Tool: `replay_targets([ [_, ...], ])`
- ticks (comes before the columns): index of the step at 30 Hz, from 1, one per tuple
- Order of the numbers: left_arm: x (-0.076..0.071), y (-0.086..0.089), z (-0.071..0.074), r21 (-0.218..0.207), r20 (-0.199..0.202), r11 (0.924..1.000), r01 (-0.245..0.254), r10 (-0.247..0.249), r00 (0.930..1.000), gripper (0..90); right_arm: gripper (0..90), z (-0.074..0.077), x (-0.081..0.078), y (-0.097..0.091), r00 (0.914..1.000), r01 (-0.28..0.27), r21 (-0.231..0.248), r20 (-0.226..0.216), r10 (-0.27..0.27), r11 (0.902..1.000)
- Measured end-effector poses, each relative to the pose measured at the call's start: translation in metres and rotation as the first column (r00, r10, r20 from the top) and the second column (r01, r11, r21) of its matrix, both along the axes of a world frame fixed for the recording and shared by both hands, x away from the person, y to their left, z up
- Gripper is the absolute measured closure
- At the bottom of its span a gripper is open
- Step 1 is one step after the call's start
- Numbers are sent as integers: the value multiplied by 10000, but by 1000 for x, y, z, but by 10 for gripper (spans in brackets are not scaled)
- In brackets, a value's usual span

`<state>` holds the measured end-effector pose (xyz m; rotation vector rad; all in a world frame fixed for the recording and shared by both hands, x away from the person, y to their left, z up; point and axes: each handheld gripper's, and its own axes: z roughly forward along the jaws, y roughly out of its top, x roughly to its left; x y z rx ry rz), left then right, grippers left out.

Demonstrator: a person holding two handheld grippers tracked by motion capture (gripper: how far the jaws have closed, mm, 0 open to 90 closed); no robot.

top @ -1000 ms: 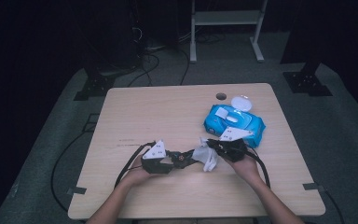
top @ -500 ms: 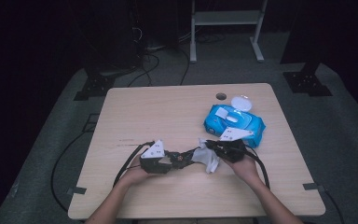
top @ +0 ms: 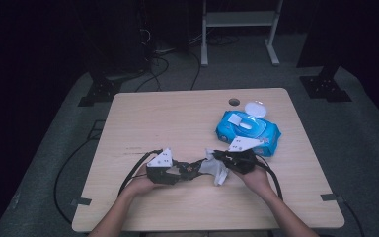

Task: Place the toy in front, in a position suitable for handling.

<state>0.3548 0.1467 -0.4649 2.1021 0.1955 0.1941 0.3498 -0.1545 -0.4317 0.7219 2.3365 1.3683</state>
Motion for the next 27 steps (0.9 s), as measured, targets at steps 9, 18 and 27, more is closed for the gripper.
replay_targets([
  [9,0,-1,1,87,-3,9999,-74,74,10000,578,866,-3,-1,2,9998,-6,98,-177,7,10000],
  [18,-1,-13,1,513,363,9980,-361,343,9988,554,866,-4,-2,9,9987,-323,297,-381,334,9990],
  [27,1,-2,4,667,272,9976,-167,149,9995,577,866,-3,3,-8,9985,191,355,-527,-172,9992],
])
